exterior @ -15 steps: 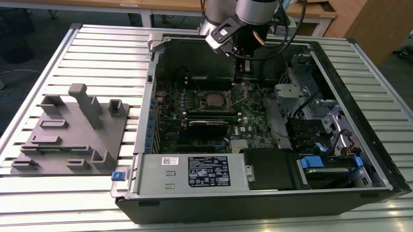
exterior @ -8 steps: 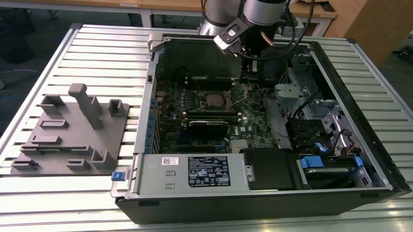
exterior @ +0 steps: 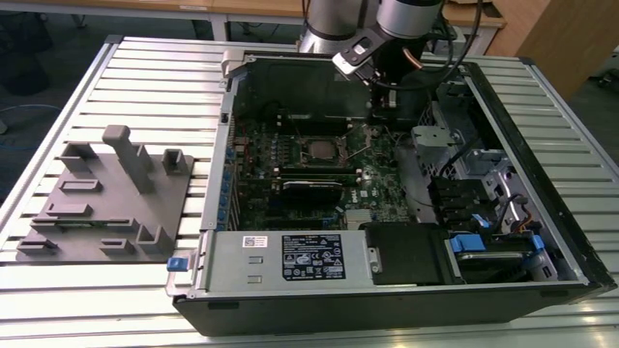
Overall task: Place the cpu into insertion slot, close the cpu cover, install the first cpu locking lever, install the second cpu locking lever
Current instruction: 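Close the cpu cover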
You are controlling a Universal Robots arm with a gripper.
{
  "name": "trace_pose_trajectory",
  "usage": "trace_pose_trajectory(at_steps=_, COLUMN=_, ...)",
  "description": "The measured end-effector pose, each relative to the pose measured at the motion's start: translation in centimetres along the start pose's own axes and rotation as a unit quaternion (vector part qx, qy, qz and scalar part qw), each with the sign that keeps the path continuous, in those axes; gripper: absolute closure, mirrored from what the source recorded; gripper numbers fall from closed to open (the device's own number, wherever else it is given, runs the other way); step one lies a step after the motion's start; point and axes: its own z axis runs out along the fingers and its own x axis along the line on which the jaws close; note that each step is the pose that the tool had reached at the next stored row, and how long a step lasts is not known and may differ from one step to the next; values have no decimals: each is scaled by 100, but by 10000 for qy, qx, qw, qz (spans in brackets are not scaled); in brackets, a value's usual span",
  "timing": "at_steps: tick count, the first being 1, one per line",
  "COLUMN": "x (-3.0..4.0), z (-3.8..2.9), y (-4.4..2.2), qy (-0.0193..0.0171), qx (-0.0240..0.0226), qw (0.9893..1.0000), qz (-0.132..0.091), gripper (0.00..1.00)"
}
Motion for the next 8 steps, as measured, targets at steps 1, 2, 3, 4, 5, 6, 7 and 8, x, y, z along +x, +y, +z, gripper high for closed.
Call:
trace_pose_trajectory(at_steps=1, x=5, z=1, y=23, qy=0, qx=0, qw=10000, qz=0, gripper=90)
trace_pose_trajectory(at_steps=2, x=9, z=3, y=44, qy=-1, qx=0, qw=10000, qz=0, gripper=90)
trace_pose_trajectory(at_steps=3, x=13, z=4, y=61, qy=-1, qx=0, qw=10000, qz=-1, gripper=90)
trace_pose_trajectory(at_steps=4, x=16, z=4, y=74, qy=-1, qx=0, qw=10000, qz=-1, gripper=90)
trace_pose_trajectory(at_steps=5, x=17, z=5, y=83, qy=-2, qx=0, qw=10000, qz=0, gripper=90)
trace_pose_trajectory(at_steps=6, x=17, z=5, y=84, qy=-2, qx=0, qw=10000, qz=0, gripper=90)
trace_pose_trajectory(at_steps=7, x=17, z=5, y=84, qy=-1, qx=0, qw=10000, qz=0, gripper=90)
trace_pose_trajectory(at_steps=8, x=17, z=6, y=84, qy=0, qx=0, qw=10000, qz=0, gripper=90)
